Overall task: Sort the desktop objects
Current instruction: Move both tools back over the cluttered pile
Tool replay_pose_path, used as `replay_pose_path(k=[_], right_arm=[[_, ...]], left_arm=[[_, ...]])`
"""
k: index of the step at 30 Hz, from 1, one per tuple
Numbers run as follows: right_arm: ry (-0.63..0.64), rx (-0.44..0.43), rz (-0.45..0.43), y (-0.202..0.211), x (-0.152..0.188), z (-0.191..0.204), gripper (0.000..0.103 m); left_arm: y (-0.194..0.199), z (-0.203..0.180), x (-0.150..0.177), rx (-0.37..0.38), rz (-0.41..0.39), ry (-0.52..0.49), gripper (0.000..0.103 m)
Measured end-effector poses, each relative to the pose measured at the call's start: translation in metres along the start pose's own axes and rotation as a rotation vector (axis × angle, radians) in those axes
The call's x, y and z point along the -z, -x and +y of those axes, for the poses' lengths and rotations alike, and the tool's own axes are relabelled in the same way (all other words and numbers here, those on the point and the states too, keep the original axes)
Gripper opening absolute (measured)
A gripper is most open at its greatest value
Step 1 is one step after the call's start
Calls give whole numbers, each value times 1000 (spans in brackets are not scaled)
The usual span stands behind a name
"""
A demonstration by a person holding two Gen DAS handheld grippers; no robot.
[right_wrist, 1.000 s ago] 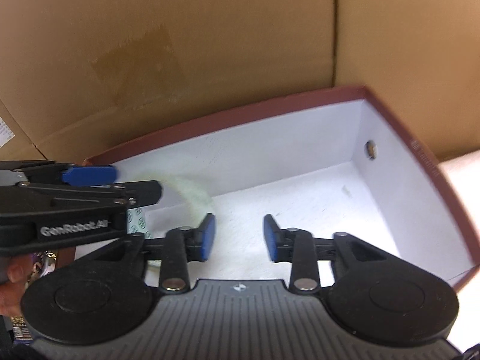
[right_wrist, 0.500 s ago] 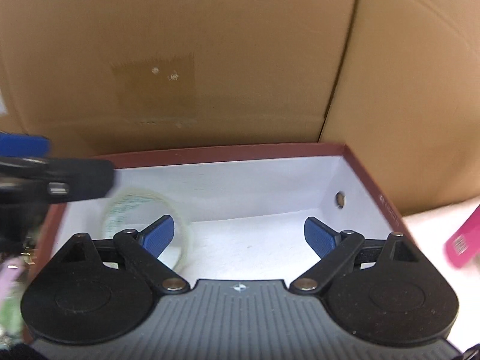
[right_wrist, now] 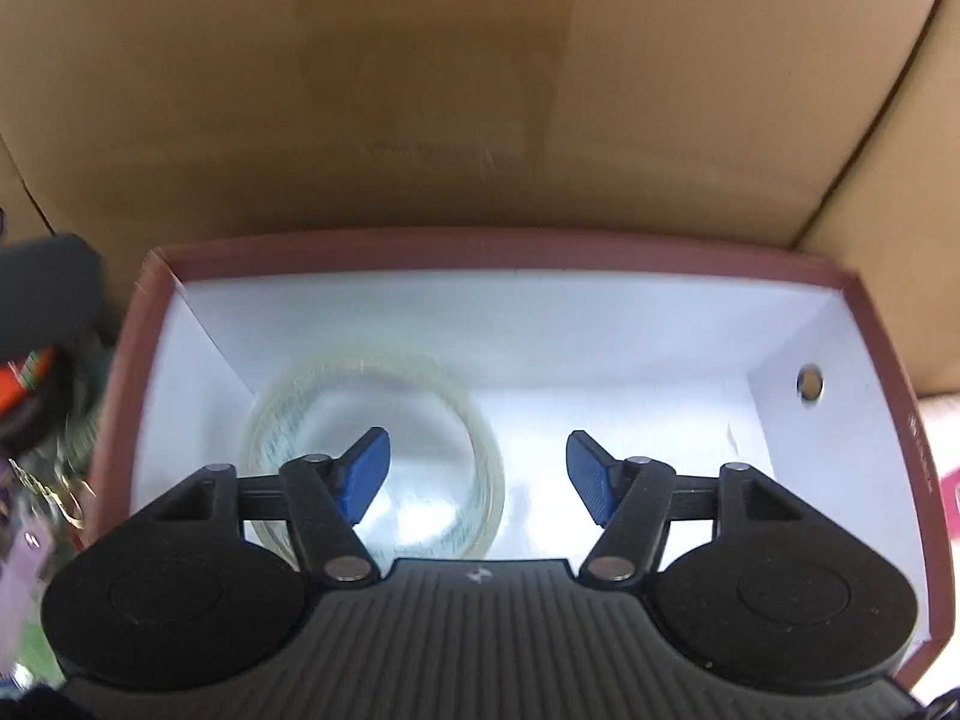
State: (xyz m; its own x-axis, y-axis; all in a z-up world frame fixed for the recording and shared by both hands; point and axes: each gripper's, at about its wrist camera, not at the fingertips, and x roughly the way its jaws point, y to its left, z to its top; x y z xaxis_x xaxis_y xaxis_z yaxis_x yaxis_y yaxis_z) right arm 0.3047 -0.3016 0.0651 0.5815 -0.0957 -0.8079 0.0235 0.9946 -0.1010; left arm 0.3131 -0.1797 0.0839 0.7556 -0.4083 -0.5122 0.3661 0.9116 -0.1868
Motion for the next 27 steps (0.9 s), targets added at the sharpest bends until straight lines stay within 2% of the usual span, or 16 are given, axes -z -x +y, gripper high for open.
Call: replay_pose_path(k=[4,9,11,13,16,17,19,21,24,26,27], right_arm=[[-54,-13,-29,19,1,-2,68],[-141,-81,-72,44,8,3,73],[-177,-122,-99,60,16,4,79],[-193,-149,-143,55,22,-11,83],[-184,-150,-243,81,41,-9,94],[-179,-148,-281,78,46,-17,94],[-177,-150,-356,105,64,-11,95],[-196,-160,-438,119,81,-9,101],[-190,-222,-549,149,118,4,101],[-180,-250,-571,170,128,12,101],[-171,-262,-568,161,132,10,101]], left_arm=[[10,3,-1,1,-12,9,103],[22,-1,0,3,-23,0,103],[30,-3,4,-9,-45,-17,103],[29,-5,10,-18,-71,-34,103],[59,-2,21,-14,-104,-54,103],[73,2,26,-14,-116,-55,103],[91,4,37,-13,-131,-51,103],[107,7,50,-7,-126,-59,103],[121,7,75,-29,-88,-87,103],[143,15,93,-65,-66,-114,103],[151,19,102,-80,-64,-121,103]])
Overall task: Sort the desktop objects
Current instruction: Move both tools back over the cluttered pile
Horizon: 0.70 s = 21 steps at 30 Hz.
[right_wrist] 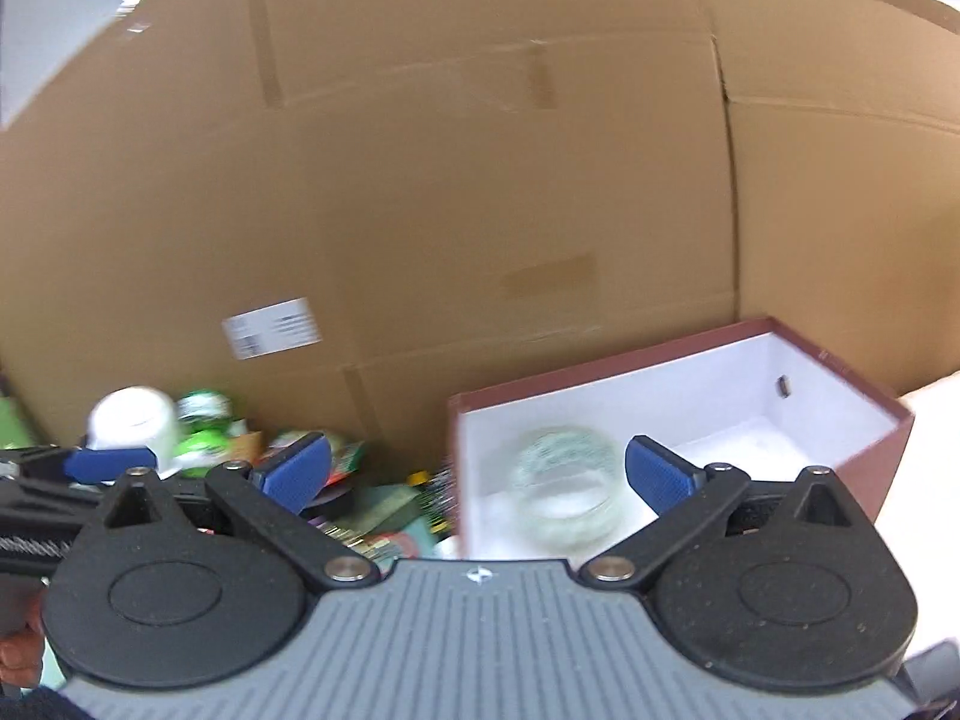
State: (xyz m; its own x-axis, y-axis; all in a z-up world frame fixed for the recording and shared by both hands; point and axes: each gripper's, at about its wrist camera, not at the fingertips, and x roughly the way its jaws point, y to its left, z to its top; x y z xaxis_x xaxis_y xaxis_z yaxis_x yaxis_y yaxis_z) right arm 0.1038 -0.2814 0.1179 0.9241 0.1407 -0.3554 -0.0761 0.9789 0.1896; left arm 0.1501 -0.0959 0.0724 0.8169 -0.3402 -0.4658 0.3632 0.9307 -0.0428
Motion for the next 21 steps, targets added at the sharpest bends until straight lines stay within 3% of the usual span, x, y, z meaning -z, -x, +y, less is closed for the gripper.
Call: replay_pose_path(k=[7,12,16,21], right_arm=[[58,-67,51,10,68,42,102],[97,-112,134,3,103,71,101],[178,-98,151,-9,124,90,101],[244,-81,166,-20,138,103,101]], left_arm=[[48,33,60,-84,24,52,103],[59,57,87,-102,57,139,103],[56,66,92,-86,75,199,102],[47,60,81,0,46,196,102]])
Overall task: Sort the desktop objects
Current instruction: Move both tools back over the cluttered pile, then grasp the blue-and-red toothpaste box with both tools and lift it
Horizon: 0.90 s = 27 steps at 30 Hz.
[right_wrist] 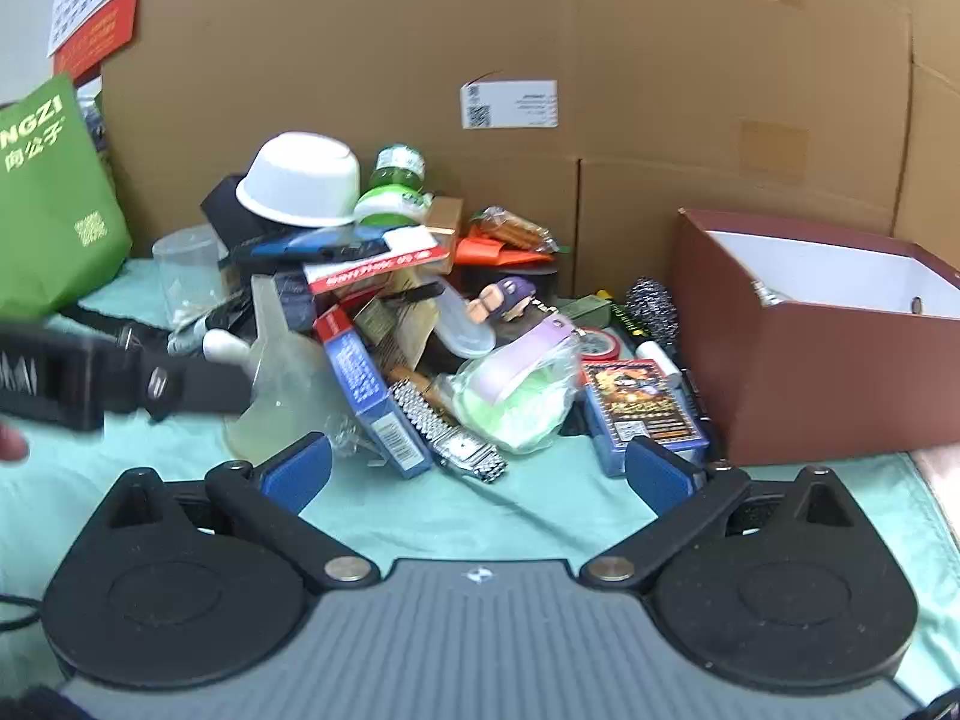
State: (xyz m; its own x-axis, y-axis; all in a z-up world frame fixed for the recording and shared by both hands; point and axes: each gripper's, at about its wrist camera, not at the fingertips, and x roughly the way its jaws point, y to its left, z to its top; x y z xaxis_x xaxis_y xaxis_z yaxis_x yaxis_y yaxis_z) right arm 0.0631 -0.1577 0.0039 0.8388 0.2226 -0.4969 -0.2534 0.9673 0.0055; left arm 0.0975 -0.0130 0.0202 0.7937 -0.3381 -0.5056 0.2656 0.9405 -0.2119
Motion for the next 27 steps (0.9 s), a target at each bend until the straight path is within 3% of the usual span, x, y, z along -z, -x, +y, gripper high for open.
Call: replay_pose_path(k=[1,4,6,9,11,16,18,22,23,25,27], right_arm=[[-2,-3,1,-1,0,2,101],[11,-15,-21,-7,1,4,98],[30,-23,-31,-11,1,6,81],[52,-32,-37,-17,1,9,75],[51,-50,-31,-22,0,10,62],[70,-96,-26,-34,-4,16,45],[76,-118,-24,-38,-5,19,34],[92,-118,-23,-44,-6,23,27],[95,-108,-23,-44,-6,23,21],[83,-114,-20,-43,-6,21,20],[83,-118,-14,-38,-5,19,17]], left_arm=[[-3,-3,-2,14,1,-8,101],[-22,-13,-6,36,20,-28,87],[-35,-14,-8,40,51,-6,79],[-48,-11,-8,46,84,37,64],[-54,-10,-8,42,92,49,62],[-61,-7,-13,29,87,65,61],[-64,-8,-14,23,82,61,61],[-74,-6,-16,18,108,76,55],[-77,-3,-15,29,126,101,52],[-79,3,-12,66,136,166,48],[-76,0,-10,84,146,161,43]])
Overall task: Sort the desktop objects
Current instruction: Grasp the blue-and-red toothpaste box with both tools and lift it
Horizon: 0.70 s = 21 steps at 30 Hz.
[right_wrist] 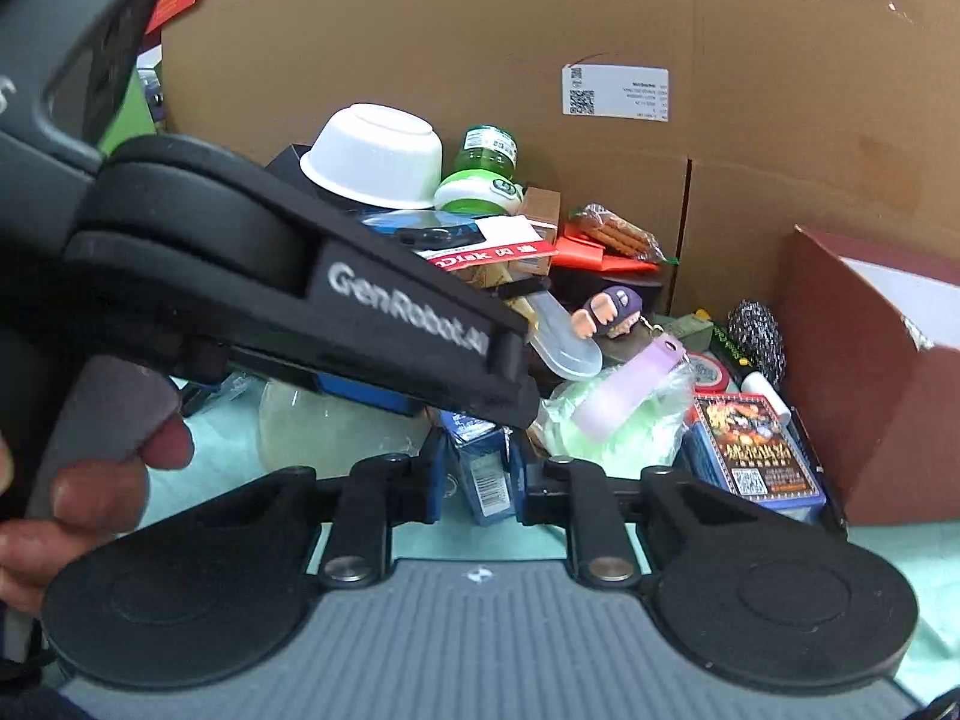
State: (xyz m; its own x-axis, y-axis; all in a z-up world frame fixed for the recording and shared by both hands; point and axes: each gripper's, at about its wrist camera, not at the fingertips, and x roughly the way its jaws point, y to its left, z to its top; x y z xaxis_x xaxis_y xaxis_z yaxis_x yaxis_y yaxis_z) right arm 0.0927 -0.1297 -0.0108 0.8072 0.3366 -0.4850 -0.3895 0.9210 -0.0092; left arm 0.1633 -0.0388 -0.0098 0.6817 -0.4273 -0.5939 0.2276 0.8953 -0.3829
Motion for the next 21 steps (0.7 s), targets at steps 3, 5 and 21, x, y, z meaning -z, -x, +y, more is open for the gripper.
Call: replay_pose_path(k=[3,5,21], right_arm=[[19,-12,5,13,3,4,15],[-1,-17,13,25,6,4,15],[-100,0,66,56,25,-8,17]], left_arm=[[9,-11,7,14,5,-41,36],[14,-15,13,45,22,-37,35],[-12,-39,22,26,118,-70,48]])
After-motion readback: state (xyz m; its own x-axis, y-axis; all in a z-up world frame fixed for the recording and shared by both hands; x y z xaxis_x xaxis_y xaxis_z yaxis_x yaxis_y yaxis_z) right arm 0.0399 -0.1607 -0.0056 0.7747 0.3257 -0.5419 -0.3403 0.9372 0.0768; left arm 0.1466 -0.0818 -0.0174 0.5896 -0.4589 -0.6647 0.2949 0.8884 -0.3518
